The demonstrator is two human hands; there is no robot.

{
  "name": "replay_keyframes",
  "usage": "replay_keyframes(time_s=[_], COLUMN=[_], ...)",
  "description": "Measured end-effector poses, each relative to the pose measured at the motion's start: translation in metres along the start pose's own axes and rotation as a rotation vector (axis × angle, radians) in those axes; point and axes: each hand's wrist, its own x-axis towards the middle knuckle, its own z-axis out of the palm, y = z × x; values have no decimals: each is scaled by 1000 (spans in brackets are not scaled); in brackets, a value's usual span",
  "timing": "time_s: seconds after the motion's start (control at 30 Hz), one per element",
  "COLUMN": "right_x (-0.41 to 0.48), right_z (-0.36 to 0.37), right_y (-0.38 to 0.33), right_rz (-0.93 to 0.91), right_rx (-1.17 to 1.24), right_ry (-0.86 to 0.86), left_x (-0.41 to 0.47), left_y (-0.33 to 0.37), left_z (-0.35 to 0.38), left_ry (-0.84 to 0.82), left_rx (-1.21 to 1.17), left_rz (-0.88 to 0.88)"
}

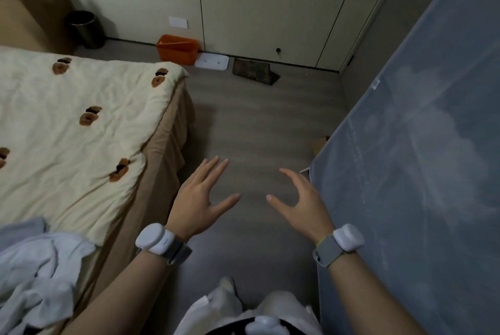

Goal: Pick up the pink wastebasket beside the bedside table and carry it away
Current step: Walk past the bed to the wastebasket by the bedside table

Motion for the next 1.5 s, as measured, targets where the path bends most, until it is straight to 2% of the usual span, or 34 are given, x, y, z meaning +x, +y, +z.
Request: replay_keyframes(time_s=[0.17, 0.3, 0.43, 0.7, 0.9, 1.23, 1.5], right_x=[46, 128, 193, 382, 469, 610, 743], right_z=[-1, -4, -13, -71, -88, -71, -58], right_y=[6, 26, 40, 63, 58, 54, 3], right_rz=[7, 30, 12, -48, -110, -104, -111], right_rx=[2, 28, 59, 72, 54, 65, 9], right_ry=[7, -23, 12, -37, -65, -66, -99], left_x=[54, 133, 198, 382, 448, 585, 701], left_y=[-3, -13, -17, 2, -7, -58, -123], left_z=[-2, 9, 13, 7, 3, -3, -50], left_ry=[-17, -31, -15, 71, 105, 108, 141], left_rx=[3, -31, 16, 38, 64, 58, -34], left_rz=[35, -7, 22, -2, -21, -18, -15])
